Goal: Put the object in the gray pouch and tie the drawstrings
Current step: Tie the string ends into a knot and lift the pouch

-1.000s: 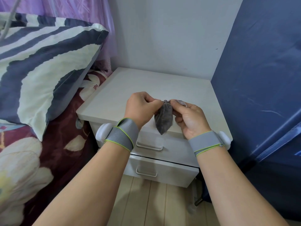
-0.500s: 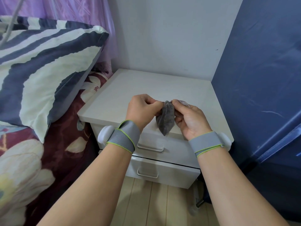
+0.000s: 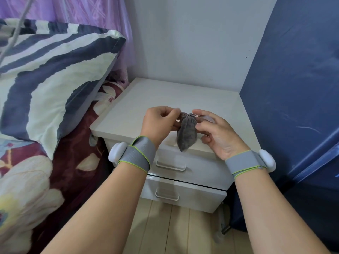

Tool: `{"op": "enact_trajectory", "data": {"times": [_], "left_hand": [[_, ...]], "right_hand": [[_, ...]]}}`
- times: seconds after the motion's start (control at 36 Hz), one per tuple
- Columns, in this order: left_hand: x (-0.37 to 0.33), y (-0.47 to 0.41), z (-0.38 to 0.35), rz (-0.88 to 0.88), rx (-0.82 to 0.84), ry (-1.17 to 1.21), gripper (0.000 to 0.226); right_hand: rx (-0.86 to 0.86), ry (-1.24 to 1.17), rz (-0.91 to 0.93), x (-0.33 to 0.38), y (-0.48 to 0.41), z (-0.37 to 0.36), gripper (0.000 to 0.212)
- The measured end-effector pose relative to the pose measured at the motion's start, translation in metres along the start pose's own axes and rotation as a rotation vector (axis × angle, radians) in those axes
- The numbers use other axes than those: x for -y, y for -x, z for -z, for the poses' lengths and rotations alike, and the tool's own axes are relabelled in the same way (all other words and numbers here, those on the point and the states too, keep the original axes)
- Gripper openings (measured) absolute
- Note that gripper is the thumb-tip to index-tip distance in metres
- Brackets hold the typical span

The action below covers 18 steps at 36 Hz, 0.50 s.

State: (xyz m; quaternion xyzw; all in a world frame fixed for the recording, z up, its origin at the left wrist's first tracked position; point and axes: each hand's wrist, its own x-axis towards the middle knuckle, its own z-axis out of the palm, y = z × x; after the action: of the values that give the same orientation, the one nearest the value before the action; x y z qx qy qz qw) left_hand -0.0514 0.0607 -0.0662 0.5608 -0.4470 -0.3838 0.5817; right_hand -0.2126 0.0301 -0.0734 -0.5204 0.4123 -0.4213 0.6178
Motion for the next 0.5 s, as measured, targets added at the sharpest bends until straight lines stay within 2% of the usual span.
{"op": "enact_trajectory", "data": {"times": [0.11,0.28,0.36,0.5], "left_hand": [[0.001,-0.001,0.004,0.039,0.085,0.009,0.033],[0.009,-0.004,0.009,-0.008,0.179,-0.055,0.032],[0.01,-0.004,0.01,-0.045,0.206,-0.093,0.041],[0.017,-0.006,0.014,-0.07,0.231,-0.15,0.058]], "right_hand": [[-0.008,0.1,0.018,-0.002,0.0,0.002,0.043],[0.034,0.131,0.109,-0.004,0.003,-0.001,0.038],[-0.028,0.233,0.146,-0.009,0.0,-0.004,0.032],[-0.133,0.27,0.163,-0.013,-0.001,-0.01,0.031]]}}
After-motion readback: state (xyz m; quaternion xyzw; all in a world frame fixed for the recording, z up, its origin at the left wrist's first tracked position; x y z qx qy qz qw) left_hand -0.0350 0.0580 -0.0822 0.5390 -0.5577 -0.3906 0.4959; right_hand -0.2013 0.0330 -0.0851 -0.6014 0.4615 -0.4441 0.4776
